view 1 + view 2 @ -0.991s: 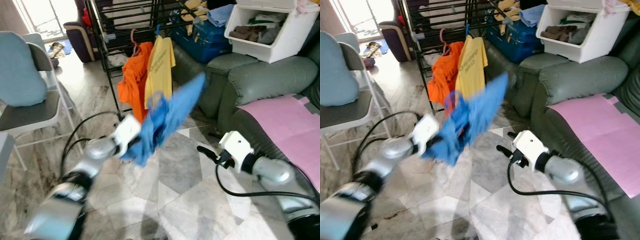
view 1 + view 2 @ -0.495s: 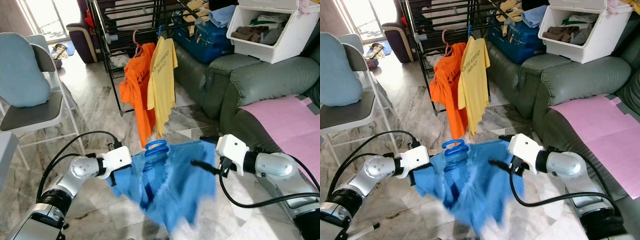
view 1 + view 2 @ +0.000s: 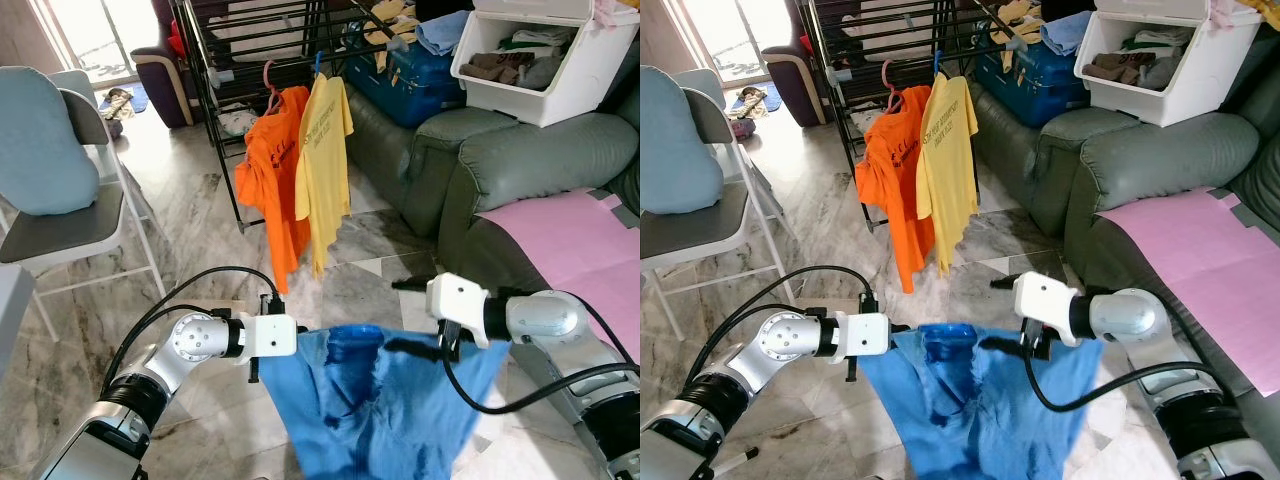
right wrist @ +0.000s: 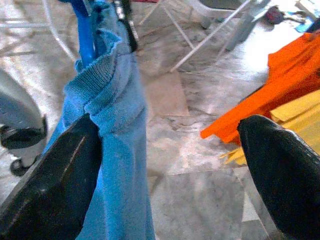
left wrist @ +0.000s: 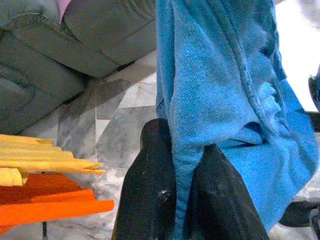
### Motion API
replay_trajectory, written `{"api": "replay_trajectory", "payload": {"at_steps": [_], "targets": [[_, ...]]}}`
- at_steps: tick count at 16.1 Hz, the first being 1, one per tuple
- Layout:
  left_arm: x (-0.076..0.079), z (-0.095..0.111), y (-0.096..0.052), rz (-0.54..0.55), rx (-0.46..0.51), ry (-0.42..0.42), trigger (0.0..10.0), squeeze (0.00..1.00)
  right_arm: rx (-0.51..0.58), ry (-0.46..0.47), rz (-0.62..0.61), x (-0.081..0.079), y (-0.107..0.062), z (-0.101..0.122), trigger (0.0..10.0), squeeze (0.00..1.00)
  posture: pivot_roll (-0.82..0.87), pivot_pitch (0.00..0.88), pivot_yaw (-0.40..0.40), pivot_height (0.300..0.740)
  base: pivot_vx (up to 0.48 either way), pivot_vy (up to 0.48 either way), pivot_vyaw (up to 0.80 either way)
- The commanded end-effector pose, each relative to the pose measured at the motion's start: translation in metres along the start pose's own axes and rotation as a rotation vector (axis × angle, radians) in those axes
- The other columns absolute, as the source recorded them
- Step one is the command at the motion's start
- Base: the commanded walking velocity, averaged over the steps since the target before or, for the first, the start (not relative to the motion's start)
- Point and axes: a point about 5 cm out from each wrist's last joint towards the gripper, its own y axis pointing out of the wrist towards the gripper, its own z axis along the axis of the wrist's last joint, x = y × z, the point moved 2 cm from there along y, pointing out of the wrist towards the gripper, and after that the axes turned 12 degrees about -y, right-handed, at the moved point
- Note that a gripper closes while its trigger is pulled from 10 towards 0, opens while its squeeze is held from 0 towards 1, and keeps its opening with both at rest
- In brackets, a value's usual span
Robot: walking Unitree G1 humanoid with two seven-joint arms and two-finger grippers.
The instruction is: Hang hanger
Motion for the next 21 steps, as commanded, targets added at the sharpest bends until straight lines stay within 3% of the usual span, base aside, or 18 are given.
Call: {"api": "replay_trajectory", "payload": {"at_steps": [1,2,3,4,5,9,14,18,21], "targets": [[-0.008,0.012,0.001,-0.005,0.031,0.051,0.0,0.00,-0.005,-0.018,0.064,-0.001,0.001,0.000,9.6,1.00,-0.16,0.000,0.070,0.740,0.000,0.000,0.00],[-0.009,0.015,0.002,-0.003,0.040,0.056,0.0,0.00,-0.009,-0.013,0.094,-0.004,0.002,-0.001,9.6,1.00,-0.16,0.000,0.070,0.740,0.000,0.000,0.00],[-0.010,0.016,0.002,-0.002,0.041,0.057,0.0,0.00,-0.009,-0.006,0.106,-0.005,0.002,-0.003,2.4,0.95,-0.17,0.000,0.072,0.740,0.000,0.000,0.00],[-0.012,0.017,0.002,-0.001,0.041,0.062,0.0,0.00,-0.001,0.028,0.146,-0.010,0.004,-0.004,0.0,0.64,-0.17,0.000,0.071,0.740,0.000,0.000,0.00],[-0.014,0.018,0.002,0.002,0.041,0.066,0.0,0.00,-0.005,0.040,0.196,-0.016,0.007,-0.006,0.0,0.00,-0.16,0.000,0.069,0.740,0.000,0.000,0.00],[-0.015,0.016,0.002,0.018,0.033,0.053,0.0,0.00,-0.038,0.054,0.295,-0.030,0.004,-0.011,0.0,0.00,-0.16,0.000,0.065,0.740,0.000,0.000,0.00],[-0.014,0.011,0.005,0.026,0.020,0.016,0.0,0.00,-0.044,0.084,0.308,-0.037,0.001,-0.014,0.0,0.00,-0.17,0.000,0.068,0.740,0.000,0.000,0.00],[-0.013,0.007,0.005,0.019,-0.001,0.001,0.0,0.00,0.010,0.130,0.237,-0.025,0.001,-0.005,0.0,0.00,-0.17,0.000,0.069,0.740,0.000,0.000,0.00],[-0.013,0.007,0.007,0.014,-0.006,-0.012,0.0,0.00,-0.076,0.103,0.268,-0.034,-0.001,-0.018,0.0,0.00,-0.18,0.000,0.063,0.740,0.000,0.000,0.00]]}}
